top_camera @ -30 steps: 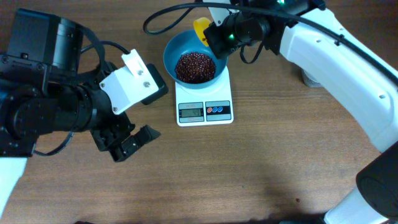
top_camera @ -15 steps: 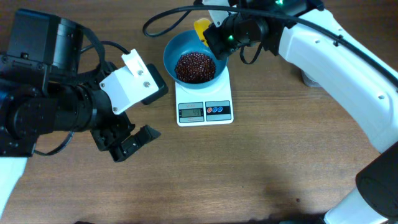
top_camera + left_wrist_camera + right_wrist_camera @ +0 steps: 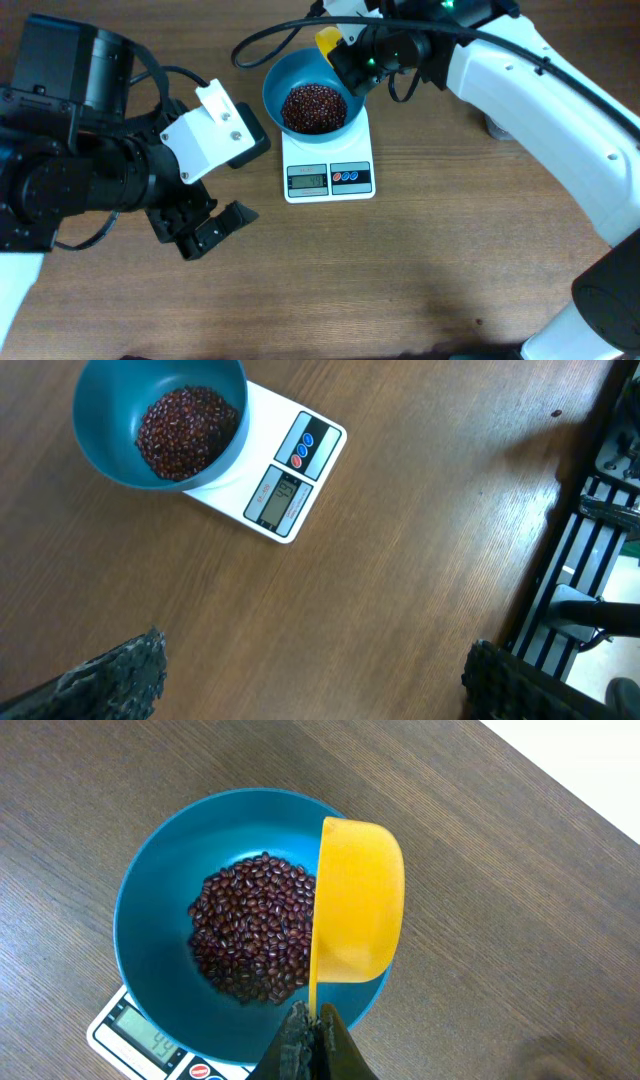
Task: Scoop item into bowl and weigh 50g on scale
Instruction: 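Withdraw the empty scoop from the bowl toward the right side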
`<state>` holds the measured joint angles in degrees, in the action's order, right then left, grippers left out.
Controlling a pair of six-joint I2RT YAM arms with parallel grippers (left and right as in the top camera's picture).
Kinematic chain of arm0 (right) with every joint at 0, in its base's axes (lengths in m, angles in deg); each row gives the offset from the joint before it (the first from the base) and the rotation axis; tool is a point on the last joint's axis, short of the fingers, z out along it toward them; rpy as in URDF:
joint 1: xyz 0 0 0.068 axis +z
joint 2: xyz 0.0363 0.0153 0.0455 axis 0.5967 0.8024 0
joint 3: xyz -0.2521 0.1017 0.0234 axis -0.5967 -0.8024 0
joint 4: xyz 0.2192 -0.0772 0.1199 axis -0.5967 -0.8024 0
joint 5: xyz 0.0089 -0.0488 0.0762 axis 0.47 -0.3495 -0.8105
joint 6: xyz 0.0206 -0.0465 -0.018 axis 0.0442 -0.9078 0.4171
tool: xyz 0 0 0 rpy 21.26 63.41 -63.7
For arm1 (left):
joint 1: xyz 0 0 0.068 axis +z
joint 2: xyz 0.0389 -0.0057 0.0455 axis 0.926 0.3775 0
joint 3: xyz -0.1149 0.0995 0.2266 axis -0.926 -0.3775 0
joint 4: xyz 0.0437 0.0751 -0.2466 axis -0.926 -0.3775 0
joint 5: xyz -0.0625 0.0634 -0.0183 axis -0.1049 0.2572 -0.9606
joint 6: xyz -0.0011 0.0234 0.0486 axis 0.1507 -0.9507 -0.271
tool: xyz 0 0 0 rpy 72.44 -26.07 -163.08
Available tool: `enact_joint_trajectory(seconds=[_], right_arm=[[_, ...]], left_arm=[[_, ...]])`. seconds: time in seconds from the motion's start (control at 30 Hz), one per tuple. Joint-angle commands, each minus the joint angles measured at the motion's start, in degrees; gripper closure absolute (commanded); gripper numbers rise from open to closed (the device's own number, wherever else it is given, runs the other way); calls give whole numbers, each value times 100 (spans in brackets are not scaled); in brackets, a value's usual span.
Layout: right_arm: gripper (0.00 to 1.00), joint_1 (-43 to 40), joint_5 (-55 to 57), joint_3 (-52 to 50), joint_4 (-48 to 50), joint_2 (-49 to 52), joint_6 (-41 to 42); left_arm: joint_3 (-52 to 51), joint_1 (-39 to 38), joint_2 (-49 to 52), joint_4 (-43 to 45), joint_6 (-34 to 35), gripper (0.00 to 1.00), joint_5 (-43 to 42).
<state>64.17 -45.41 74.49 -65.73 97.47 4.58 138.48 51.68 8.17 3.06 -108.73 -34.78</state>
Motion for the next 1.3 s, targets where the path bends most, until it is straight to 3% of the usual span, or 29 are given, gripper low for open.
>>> enact_joint_trajectory(seconds=[0.0, 0.23, 0.33, 0.4, 0.47, 0.53, 0.57, 0.63, 0.7, 0.77, 0.87, 0.97, 1.07, 1.2, 1.27], right_arm=[[96, 70, 107, 129, 35, -35, 9], [96, 70, 107, 129, 52, -35, 9], [96, -59, 109, 181, 739, -249, 525], [96, -494, 111, 323, 942, -691, 553], [96, -1565, 107, 339, 785, -1506, 863], [96, -2726, 79, 339, -98, -2199, 1486], [96, -3547, -426, 339, -802, -2590, 1912], [96, -4522, -1292, 337, -1915, -2881, 2004], [96, -4955, -1792, 284, -2780, -2892, 2004], [96, -4972, -2063, -251, -3032, -2887, 2000], [96, -4972, -3176, -1840, -2367, -2887, 1950], [96, -4975, -4848, -3602, -1064, -2885, 1012], [96, -4979, -4850, -4540, -896, -2887, 216], [96, -5042, -4826, -5637, 111, -2885, 175], [96, -5523, -4881, -6015, 647, -2885, 175]], left_arm=[[-24, 22, -13, -7, -72, 1, -63], [-22, 22, -13, -7, -72, 1, -63], [-24, 22, -13, -7, -72, 1, -63], [-24, 22, -13, -7, -72, 1, -63], [-24, 22, -13, -7, -72, 1, -63], [-24, 22, -13, -7, -72, 1, -63], [-24, 22, -13, -7, -72, 1, -63], [-22, 22, -13, -7, -72, 1, -63], [-24, 22, -13, -7, -72, 1, -63], [-24, 22, -13, -7, -74, 1, -63], [-24, 22, -13, -7, -72, 1, -63], [-22, 22, -13, -7, -72, 1, -63], [-24, 22, -13, -7, -72, 1, -63], [-24, 22, -13, -7, -72, 1, -63], [-24, 22, -13, -7, -72, 1, -63]])
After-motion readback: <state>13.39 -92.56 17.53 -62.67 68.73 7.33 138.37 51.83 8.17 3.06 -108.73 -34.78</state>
